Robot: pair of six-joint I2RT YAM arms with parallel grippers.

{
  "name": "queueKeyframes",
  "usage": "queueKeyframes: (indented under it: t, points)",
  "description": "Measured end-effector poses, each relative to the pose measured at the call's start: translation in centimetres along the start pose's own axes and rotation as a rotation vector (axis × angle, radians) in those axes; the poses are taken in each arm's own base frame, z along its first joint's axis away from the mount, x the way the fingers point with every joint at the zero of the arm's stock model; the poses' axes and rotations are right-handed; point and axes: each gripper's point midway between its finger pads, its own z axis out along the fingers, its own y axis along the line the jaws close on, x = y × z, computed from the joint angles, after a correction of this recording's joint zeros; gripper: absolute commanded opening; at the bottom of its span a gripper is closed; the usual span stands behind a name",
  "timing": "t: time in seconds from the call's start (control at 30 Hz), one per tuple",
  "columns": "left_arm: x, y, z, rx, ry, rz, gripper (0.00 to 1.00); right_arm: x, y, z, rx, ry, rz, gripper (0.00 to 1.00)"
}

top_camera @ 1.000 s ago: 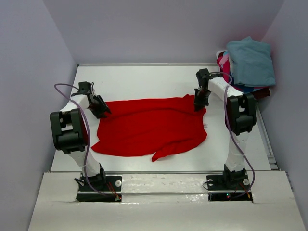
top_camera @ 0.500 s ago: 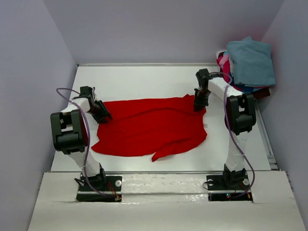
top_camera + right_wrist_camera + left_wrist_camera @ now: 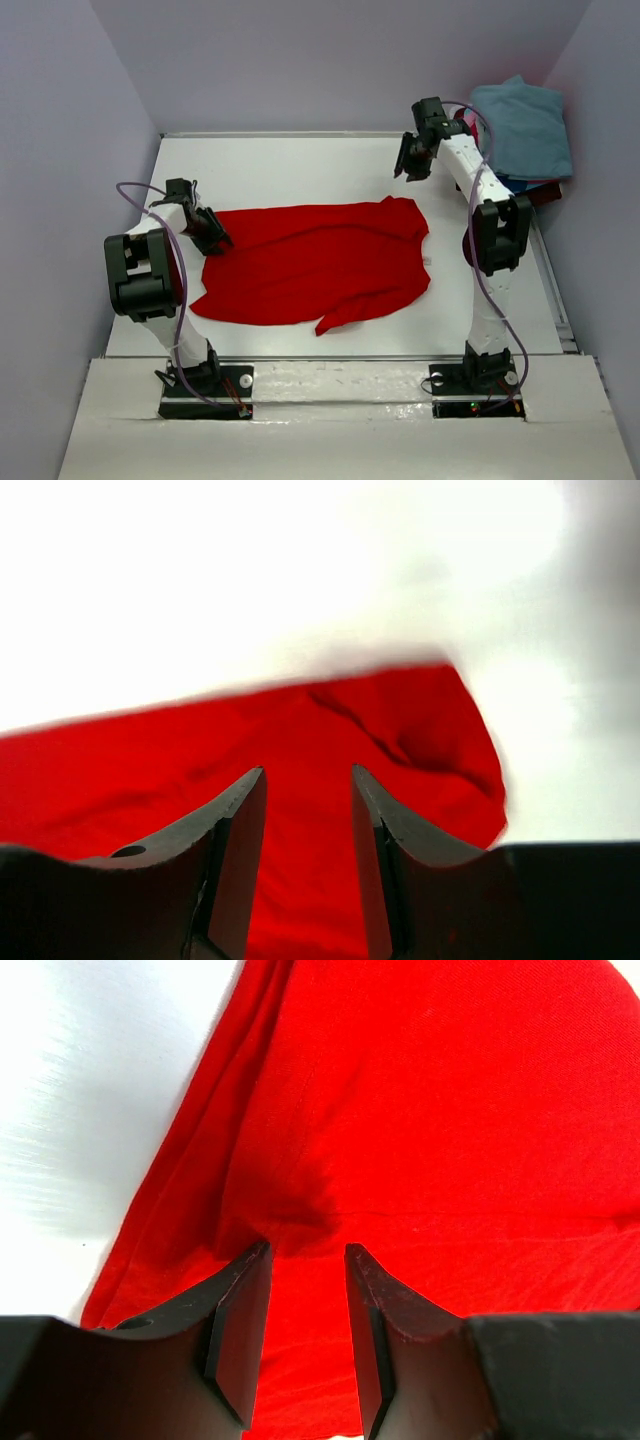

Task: Fold and stack the t-shirts
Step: Fold the tshirt

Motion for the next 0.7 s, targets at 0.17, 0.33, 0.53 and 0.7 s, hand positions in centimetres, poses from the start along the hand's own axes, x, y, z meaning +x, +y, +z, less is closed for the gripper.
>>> queueKeyframes:
  t: [0.17, 0.33, 0.53, 0.7]
  points:
    - [0.0, -0.1, 0.0, 0.006, 0.002, 0.0, 0.47, -1.5, 0.8, 2.0, -0.011, -0.015, 0.002, 0.44]
    - [0.1, -0.2, 0.0, 0.008, 0.004, 0.0, 0.47, 0.9, 0.3, 5.9, -0.009, 0.089, 0.005, 0.41]
    - [0.1, -0.2, 0.0, 0.008, 0.004, 0.0, 0.47, 2.9, 0.2, 8.2, -0.026, 0.166, 0.012, 0.41]
    - [0.0, -0.1, 0.0, 0.008, 0.003, 0.0, 0.47, 2.9, 0.5, 8.1, -0.041, 0.169, 0.012, 0.4]
